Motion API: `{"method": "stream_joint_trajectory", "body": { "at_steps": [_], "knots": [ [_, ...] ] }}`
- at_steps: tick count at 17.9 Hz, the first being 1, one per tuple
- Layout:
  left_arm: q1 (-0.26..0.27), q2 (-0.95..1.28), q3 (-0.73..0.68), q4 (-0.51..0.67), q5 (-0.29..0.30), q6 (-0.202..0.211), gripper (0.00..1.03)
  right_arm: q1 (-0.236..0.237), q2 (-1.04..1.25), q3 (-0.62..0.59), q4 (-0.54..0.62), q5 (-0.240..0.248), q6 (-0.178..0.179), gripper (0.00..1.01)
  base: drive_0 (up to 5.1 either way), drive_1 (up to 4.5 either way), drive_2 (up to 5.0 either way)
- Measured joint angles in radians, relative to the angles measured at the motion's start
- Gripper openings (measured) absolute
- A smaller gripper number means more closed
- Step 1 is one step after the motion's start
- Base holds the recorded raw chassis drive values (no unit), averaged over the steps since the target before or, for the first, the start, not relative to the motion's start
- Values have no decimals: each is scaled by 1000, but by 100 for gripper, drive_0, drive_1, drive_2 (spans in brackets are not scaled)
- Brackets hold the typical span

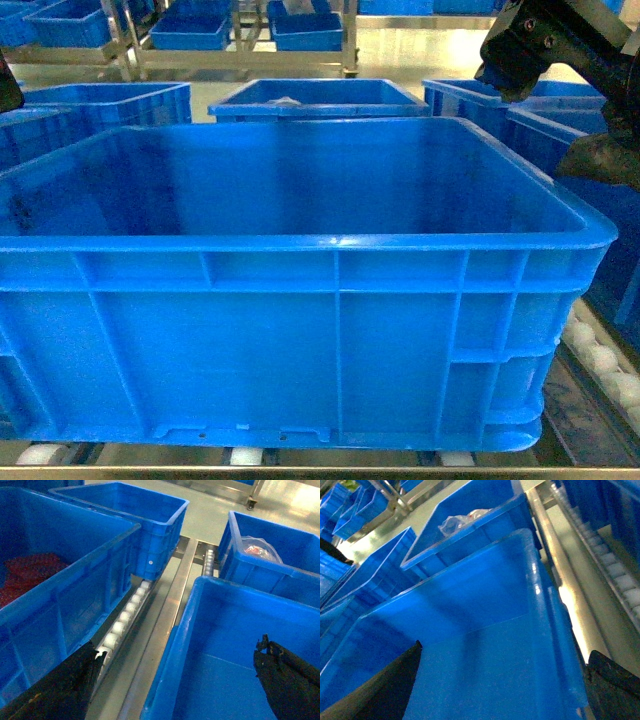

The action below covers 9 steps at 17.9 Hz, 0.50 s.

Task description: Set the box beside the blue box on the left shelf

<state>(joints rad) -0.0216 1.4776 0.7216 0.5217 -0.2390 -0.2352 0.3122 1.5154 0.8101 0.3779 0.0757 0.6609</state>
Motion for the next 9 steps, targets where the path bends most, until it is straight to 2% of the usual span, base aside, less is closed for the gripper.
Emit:
{"method": "stream_joint_trajectory", "body": {
  "at_steps": [1, 2, 3, 4, 5, 6, 7, 8, 9],
  "knots": [
    [5, -5, 0, -17, 10, 10, 98, -6, -3, -1, -11, 45, -17, 98, 0, 0, 0],
    [13, -10, -1, -70, 29, 41, 98, -6, -6, -1, -34, 91, -56, 98, 0, 0, 0],
    [17, -11, -8, -97, 29, 63, 98, -12, -6, -1, -34, 96, -72, 98, 0, 0, 0],
    [18, -2, -31, -24, 55, 92, 96, -11, 3, -37, 122, 139, -138, 94, 0, 0, 0],
    [25, 5, -101, 194, 159, 143, 85, -21, -9, -120, 311, 177, -269, 83, 0, 0, 0],
    [25, -24, -209, 342, 227, 183, 72, -49, -55, -242, 450, 172, -422, 70, 0, 0, 0],
    [20, -66, -289, 419, 237, 203, 60, -86, -107, -327, 526, 158, -533, 57, 0, 0, 0],
    [19, -122, -334, 445, 239, 214, 47, -114, -168, -384, 551, 141, -589, 44, 0, 0, 0],
    [20, -183, -386, 449, 239, 217, 32, -131, -230, -448, 557, 109, -622, 29, 0, 0, 0]
  ]
}}
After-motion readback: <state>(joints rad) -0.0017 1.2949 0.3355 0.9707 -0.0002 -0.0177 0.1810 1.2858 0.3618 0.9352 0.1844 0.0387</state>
